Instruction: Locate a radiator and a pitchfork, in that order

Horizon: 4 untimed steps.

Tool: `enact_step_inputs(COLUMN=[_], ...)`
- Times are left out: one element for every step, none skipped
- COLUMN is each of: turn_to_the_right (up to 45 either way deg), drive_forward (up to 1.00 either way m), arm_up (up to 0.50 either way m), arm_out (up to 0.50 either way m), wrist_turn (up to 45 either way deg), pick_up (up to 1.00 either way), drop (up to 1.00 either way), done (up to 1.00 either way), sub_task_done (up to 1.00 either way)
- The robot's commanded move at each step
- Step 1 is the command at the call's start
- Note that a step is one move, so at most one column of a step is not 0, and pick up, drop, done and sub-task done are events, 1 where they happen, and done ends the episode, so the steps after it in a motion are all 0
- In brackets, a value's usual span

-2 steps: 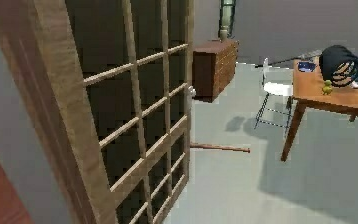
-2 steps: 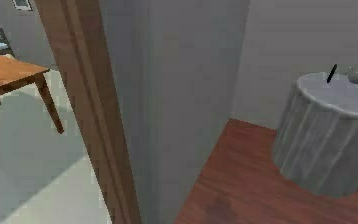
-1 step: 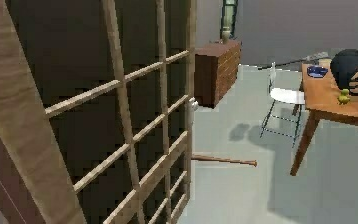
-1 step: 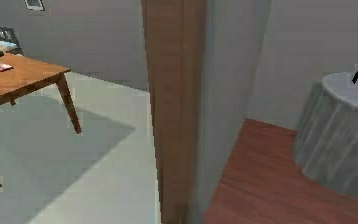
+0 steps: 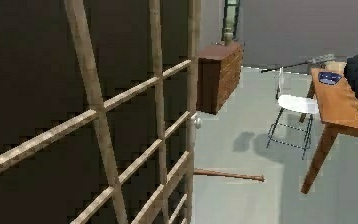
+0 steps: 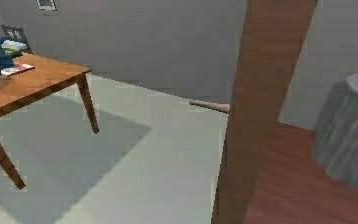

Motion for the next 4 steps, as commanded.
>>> enact_step_inputs(turn_to_the_right=[45.0, 24.0, 0.0, 3.0], drive_forward=[0.00, 0.00, 0.40, 0.00], arm_up=[0.00, 0.00, 0.00, 0.00], arm_out=[0.00, 0.00, 0.00, 0.00], wrist_turn=[0.0, 0.0, 0.0, 0.0], pick_up=[0.00, 0.00, 0.00, 0.00], drop=[0.00, 0.00, 0.00, 0.00], done=[0.00, 0.00, 0.00, 0.00], sub_task_done=[0.00, 0.00, 0.00, 0.00])
